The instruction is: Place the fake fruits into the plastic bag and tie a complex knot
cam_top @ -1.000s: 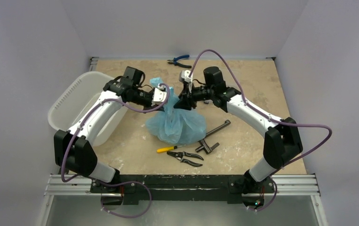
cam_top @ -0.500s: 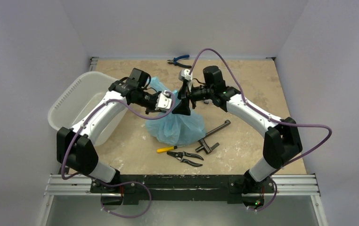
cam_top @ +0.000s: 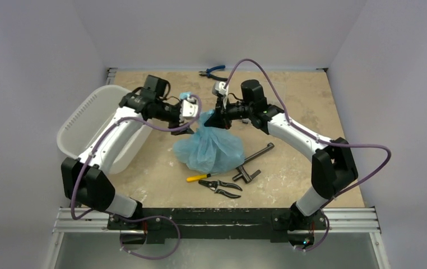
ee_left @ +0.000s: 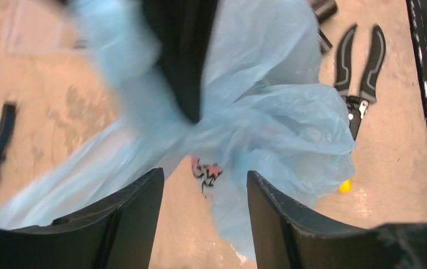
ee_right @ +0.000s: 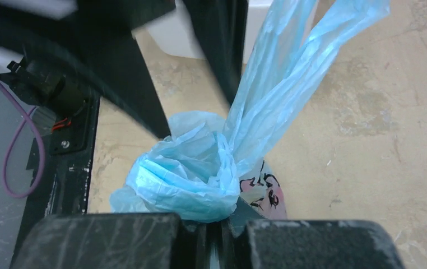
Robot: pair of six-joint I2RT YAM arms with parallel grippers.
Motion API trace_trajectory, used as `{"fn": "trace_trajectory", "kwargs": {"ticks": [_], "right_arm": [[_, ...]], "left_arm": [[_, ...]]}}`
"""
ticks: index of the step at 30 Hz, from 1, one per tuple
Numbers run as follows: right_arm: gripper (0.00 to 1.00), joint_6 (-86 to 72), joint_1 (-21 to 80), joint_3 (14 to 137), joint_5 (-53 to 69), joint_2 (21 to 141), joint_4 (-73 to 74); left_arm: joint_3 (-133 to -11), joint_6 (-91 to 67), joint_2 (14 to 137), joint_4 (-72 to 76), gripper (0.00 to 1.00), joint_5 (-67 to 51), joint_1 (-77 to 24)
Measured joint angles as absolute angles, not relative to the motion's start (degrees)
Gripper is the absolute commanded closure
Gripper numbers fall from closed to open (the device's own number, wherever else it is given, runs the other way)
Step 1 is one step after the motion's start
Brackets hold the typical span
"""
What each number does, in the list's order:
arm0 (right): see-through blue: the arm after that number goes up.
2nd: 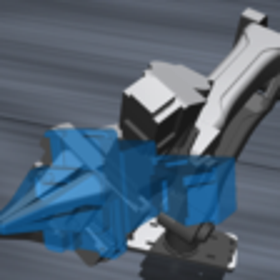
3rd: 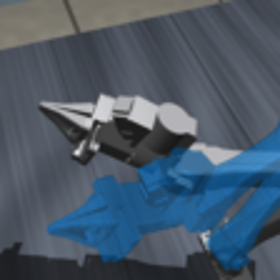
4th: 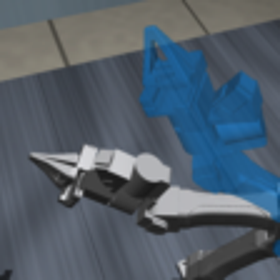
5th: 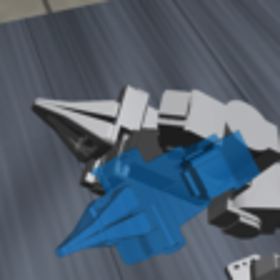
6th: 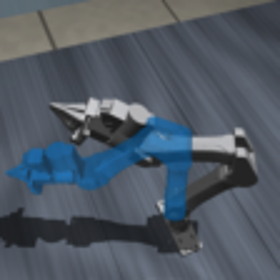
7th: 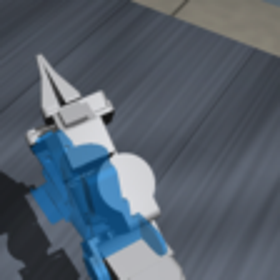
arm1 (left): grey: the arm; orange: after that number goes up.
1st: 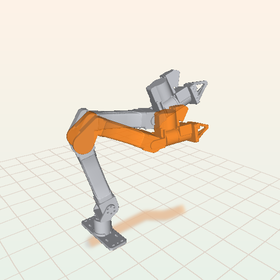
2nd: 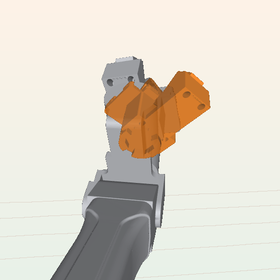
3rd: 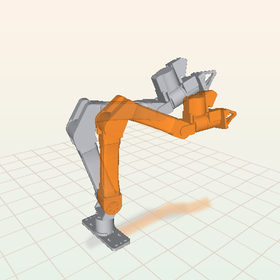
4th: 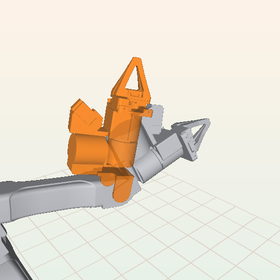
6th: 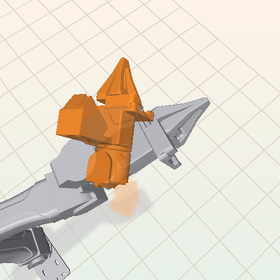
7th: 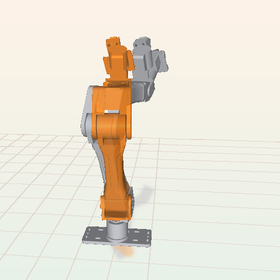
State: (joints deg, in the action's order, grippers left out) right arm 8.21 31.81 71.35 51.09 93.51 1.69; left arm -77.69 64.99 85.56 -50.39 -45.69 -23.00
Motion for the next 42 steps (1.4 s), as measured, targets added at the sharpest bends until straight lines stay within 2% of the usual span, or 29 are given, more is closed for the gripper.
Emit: {"fn": "trace_trajectory", "kwargs": {"ticks": [1,4,5,6,10,11,14,16,20,24,31,34,38,42], "right_arm": [[1.0,8.6,31.8,70.8,50.6,93.2,1.2],[1.0,9.4,31.8,68.9,50.0,91.3,0.3],[1.0,9.8,31.8,68.6,49.8,90.7,0.1],[1.0,10.2,31.8,68.3,49.7,90.2,-0.3],[1.0,12.3,31.8,66.2,49.0,87.7,-2.5],[1.0,13.0,31.8,65.8,49.0,87.1,-2.7],[1.0,15.3,31.8,65.0,49.1,85.9,-3.0],[1.0,16.7,31.8,64.7,49.2,85.5,-3.1],[1.0,19.4,31.9,64.6,50.0,85.4,-2.8],[1.0,21.5,31.9,64.6,50.9,85.4,-2.5],[1.0,24.3,31.9,64.6,52.8,85.4,-1.1],[1.0,25.1,31.9,64.6,53.6,85.4,-0.4],[1.0,26.0,31.9,64.6,53.8,85.4,0.0],[1.0,26.6,31.9,64.6,53.8,85.4,0.8]], "left_arm": [[-78.3,62.4,84.8,-50.4,0.33,-46.8,-21.3],[-80.3,51.6,80.6,-49.0,0.07,-48.2,-14.5],[-80.8,47.7,78.8,-47.8,0.01,-48.0,-12.6],[-81.1,44.1,77.2,-46.6,0.0,-47.7,-11.1],[-84.3,30.6,72.9,-43.6,0.0,-46.6,-7.4],[-86.8,28.4,74.2,-44.2,0.0,-47.1,-6.9],[-96.4,22.8,81.1,-46.1,0.1,-50.2,-5.2],[-101.7,19.7,87.5,-46.4,0.12,-53.0,-4.3],[-102.7,16.3,95.1,-47.9,0.13,-58.2,-3.7],[-102.4,15.9,97.0,-50.2,0.09,-64.4,-3.7],[-102.0,31.5,95.9,-57.4,0.01,-71.0,-3.8],[-102.0,42.5,95.1,-63.8,0.04,-70.8,-3.8],[-104.6,54.3,95.3,-72.2,0.13,-69.8,-3.9],[-109.7,67.7,96.8,-81.7,0.16,-68.1,-5.3]]}}
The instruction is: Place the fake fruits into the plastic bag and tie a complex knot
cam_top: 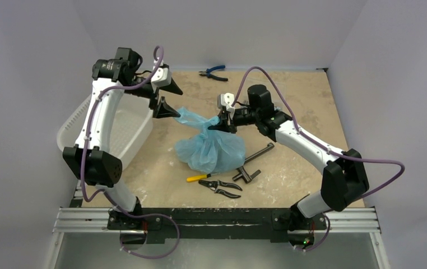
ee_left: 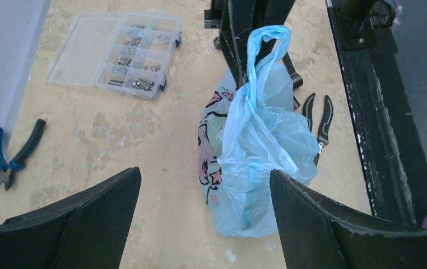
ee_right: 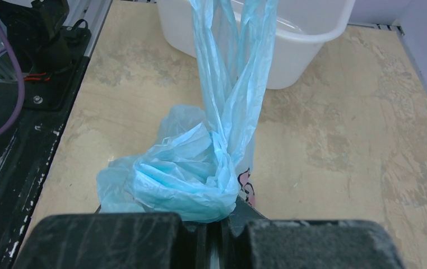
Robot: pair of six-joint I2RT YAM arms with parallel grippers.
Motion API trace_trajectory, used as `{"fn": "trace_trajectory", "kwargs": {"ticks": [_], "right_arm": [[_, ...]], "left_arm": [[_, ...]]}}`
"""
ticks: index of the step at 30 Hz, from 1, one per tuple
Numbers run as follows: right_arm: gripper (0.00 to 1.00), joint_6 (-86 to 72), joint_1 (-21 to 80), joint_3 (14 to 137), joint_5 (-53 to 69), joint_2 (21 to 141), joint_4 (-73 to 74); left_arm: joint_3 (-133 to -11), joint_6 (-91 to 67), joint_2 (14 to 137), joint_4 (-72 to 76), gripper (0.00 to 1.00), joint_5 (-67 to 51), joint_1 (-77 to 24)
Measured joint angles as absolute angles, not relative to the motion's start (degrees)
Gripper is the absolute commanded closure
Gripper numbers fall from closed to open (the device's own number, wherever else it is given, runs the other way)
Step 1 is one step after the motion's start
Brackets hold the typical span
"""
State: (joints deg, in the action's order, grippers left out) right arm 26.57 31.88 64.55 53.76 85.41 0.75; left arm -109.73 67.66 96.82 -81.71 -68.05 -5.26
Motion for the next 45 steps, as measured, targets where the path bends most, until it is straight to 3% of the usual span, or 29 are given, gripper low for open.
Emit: {"fn": "trace_trajectory", "kwargs": {"ticks": [6,14,27,31,33,36,37,45], "right_arm": [[1.0,27.1,32.1,64.6,53.7,85.4,2.1],[1.0,27.4,32.4,64.6,53.7,85.4,2.7],[1.0,29.1,32.9,64.6,53.6,85.4,3.2],[1.0,29.3,33.1,64.6,53.5,85.4,3.3],[1.0,29.3,33.1,64.6,53.5,85.4,3.4],[1.0,29.4,33.2,64.6,53.5,85.4,3.4],[1.0,29.3,33.2,64.6,53.4,85.4,3.4],[1.0,22.7,33.3,64.3,45.5,85.5,-1.0]], "left_arm": [[-111.9,78.9,97.5,-87.4,0.3,-67.3,-6.9],[-113.4,85.2,96.9,-89.1,0.07,-65.7,-6.8],[-114.2,87.2,98.0,-89.5,0.3,-61.0,-8.1],[-113.6,87.7,98.3,-89.5,0.48,-60.7,-9.6],[-113.1,87.8,98.3,-89.6,0.64,-60.6,-9.9],[-112.8,87.6,98.3,-89.7,0.96,-60.6,-10.0],[-112.8,87.3,98.2,-89.6,1.0,-60.6,-10.0],[-114.2,77.3,97.4,-89.4,1.0,-62.2,-10.3]]}}
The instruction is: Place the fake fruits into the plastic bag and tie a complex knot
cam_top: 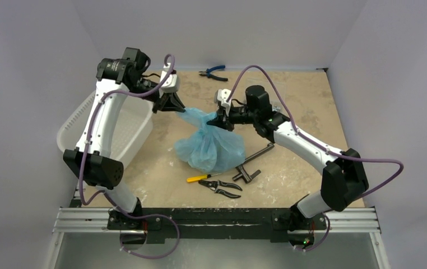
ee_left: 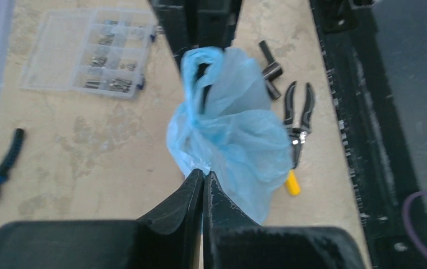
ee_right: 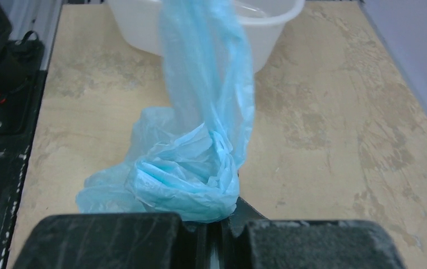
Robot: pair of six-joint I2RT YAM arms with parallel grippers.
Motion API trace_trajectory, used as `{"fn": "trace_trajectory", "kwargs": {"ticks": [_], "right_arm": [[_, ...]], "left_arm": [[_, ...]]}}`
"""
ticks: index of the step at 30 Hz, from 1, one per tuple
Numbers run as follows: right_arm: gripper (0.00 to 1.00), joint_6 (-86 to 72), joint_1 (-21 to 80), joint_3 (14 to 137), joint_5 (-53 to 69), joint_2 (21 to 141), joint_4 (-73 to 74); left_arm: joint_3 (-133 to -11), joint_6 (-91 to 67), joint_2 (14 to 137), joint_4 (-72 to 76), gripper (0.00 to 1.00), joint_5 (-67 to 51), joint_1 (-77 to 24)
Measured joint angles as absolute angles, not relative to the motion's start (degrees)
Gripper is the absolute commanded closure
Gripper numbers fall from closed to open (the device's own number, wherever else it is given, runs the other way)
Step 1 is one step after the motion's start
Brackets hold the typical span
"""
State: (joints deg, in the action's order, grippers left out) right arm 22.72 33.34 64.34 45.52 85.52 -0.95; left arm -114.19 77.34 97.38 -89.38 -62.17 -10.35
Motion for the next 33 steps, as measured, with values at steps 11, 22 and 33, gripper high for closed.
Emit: {"fn": "trace_trajectory", "kwargs": {"ticks": [11,22,33], "right_arm": [[1.0,2.3,34.9,63.0,32.0,86.0,-8.5],[1.0,-6.5,33.3,60.7,26.4,85.8,-8.6],[0.5,-11.3,33.7,56.1,28.1,81.2,-8.3]], "left_arm": [[-72.1,25.1,70.7,-46.2,1.0,-46.4,-29.7],[-59.2,3.5,81.5,-15.0,1.0,-15.6,-40.4],[-54.1,-5.6,83.6,1.0,1.0,-16.2,-29.1]]}}
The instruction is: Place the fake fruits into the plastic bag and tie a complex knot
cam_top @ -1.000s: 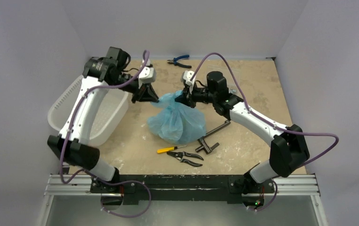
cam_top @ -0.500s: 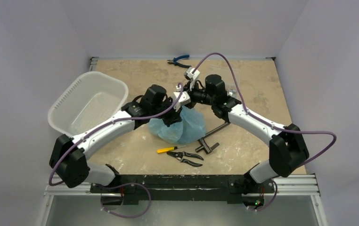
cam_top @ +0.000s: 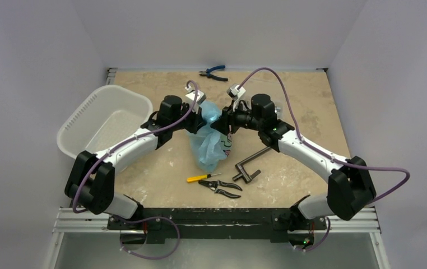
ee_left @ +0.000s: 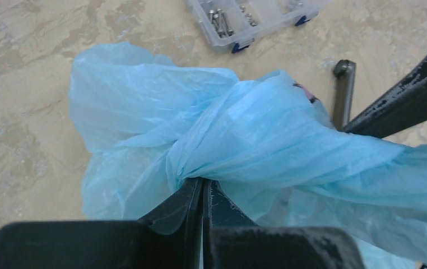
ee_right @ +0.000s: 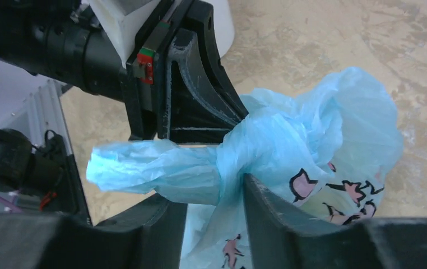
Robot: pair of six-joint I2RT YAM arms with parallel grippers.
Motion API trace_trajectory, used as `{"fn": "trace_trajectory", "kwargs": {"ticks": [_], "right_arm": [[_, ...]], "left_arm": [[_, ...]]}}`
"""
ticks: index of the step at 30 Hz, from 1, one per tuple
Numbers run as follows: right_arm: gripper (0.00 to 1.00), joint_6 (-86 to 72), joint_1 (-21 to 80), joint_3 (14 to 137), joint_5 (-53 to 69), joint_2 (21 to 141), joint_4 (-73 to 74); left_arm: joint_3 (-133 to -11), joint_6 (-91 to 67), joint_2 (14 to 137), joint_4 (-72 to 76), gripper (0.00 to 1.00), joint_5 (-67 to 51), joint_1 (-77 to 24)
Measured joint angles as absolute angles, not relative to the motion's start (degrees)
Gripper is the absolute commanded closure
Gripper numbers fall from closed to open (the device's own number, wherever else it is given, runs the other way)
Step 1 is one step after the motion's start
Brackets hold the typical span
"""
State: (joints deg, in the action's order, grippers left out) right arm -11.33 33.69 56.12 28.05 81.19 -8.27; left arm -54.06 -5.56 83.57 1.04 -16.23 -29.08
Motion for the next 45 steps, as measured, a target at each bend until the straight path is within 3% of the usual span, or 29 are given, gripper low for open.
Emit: {"fn": "trace_trajectory", "kwargs": {"ticks": [1,3,8,11,15,16,20,22,24,31,36,45], "right_arm": [[0.4,-11.4,33.7,56.1,28.1,80.8,-8.3],[0.3,-11.4,33.7,56.1,27.9,79.9,-8.3],[0.17,-8.9,33.4,56.1,25.5,79.0,-7.7],[0.02,-9.1,31.1,56.0,27.3,78.5,-6.5],[0.02,-13.1,22.5,57.0,34.8,75.8,-3.6],[0.06,-14.4,20.9,57.9,36.0,75.5,-3.0],[0.49,-18.6,17.1,63.7,37.6,75.7,-1.8],[0.61,-19.2,17.3,65.4,37.8,76.8,-2.0],[0.67,-19.0,17.7,66.0,37.8,79.5,-2.2],[0.5,-16.6,18.1,64.8,39.2,93.6,0.3],[0.35,-16.2,18.5,62.1,44.6,94.3,0.6],[0.18,-18.6,25.5,61.9,50.4,95.4,-6.4]], "left_arm": [[-53.9,-6.2,83.6,1.8,1.0,-17.5,-28.9],[-53.6,-7.3,83.6,2.8,1.0,-20.2,-28.9],[-53.5,-11.6,83.6,3.8,1.0,-25.2,-28.9],[-53.5,-14.7,83.6,3.8,1.0,-26.4,-28.5],[-53.5,-18.0,83.6,3.8,1.0,-27.3,-27.4],[-53.5,-18.5,83.6,3.8,1.0,-27.4,-27.2],[-53.5,-20.5,83.6,3.8,1.0,-28.4,-26.7],[-53.5,-21.1,83.9,3.9,1.0,-28.9,-26.6],[-53.7,-22.1,84.8,3.9,1.0,-29.7,-26.6],[-54.9,-28.2,89.3,4.2,1.0,-30.9,-26.6],[-55.0,-32.4,90.8,6.3,1.0,-31.5,-26.6],[-55.1,-45.5,94.6,16.1,1.0,-36.2,-26.0]]}}
